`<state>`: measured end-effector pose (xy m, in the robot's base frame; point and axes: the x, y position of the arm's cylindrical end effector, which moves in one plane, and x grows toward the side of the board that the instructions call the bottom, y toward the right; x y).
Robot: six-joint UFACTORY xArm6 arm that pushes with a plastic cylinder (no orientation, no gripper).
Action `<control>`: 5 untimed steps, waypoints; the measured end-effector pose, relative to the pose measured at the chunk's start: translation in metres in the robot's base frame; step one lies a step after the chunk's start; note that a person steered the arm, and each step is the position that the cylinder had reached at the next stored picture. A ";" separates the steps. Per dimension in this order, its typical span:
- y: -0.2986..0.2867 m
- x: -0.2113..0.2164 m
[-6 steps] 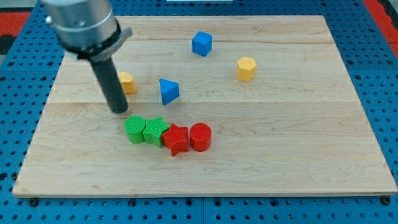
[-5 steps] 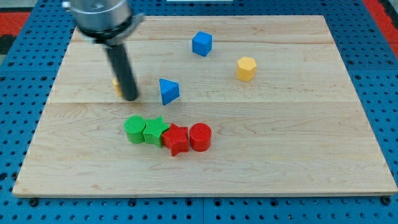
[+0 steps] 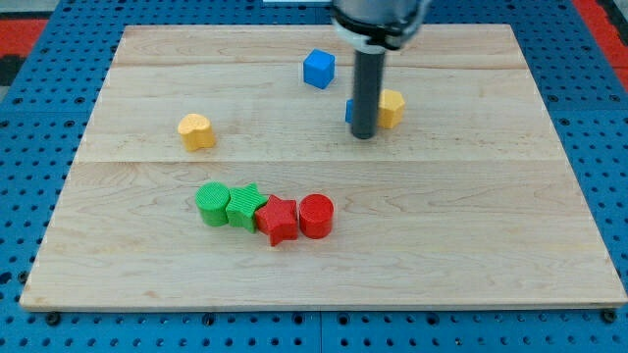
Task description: Push the yellow hexagon to the bottom of the blue cube
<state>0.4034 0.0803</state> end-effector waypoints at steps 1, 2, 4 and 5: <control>0.049 -0.012; 0.029 -0.042; -0.034 -0.087; 0.016 -0.036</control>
